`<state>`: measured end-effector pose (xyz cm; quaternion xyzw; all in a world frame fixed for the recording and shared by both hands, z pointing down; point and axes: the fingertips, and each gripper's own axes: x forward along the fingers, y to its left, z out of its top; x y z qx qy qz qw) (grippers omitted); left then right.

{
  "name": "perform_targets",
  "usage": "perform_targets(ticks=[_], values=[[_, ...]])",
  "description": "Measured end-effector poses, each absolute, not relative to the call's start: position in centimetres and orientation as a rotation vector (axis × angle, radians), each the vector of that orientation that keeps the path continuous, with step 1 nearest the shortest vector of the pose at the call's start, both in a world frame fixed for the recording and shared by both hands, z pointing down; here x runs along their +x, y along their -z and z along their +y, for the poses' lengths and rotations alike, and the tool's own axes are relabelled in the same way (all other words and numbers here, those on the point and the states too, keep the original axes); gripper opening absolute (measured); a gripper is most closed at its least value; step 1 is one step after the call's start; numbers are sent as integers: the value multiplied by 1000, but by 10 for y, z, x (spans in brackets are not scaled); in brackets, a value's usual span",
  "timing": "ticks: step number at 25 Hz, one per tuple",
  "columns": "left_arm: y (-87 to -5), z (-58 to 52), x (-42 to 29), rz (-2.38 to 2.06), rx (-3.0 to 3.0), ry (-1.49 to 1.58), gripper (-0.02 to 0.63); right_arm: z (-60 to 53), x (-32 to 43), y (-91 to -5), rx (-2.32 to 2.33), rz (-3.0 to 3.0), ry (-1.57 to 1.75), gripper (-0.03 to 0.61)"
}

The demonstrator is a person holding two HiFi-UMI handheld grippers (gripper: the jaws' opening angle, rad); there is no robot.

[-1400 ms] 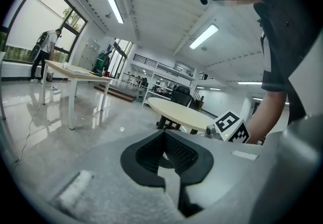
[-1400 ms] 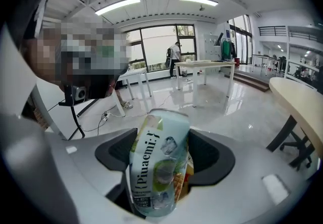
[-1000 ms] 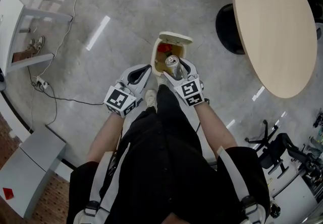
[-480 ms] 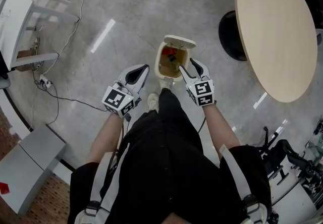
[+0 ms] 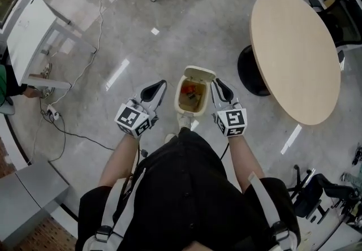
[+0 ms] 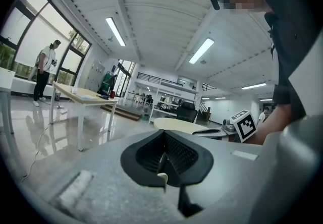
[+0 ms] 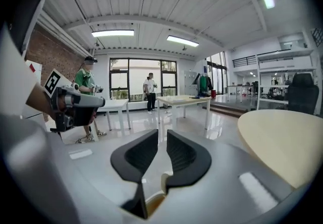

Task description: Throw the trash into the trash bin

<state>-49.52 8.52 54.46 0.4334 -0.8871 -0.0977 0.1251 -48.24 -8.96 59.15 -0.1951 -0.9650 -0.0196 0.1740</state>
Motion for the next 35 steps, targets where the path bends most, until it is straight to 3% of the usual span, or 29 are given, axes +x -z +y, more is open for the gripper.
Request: perform_targets(ticks=[6,13,24,35], values=[[-489,110,-486,-2693,1306,346,0,-85,-466,-516,-483,-2904,33,37],[-453,132,-438,-2794,1304,348,0,-95,-394,-471,-366,-3014,54,8],[-433,135,-382,-2795,1363,418,0,-143,-292,-445,-182,-3081,-116,6],[-411,107,-359,-2835,1287,380,0,-201,-253,-424,-223,-3105,-114,5]])
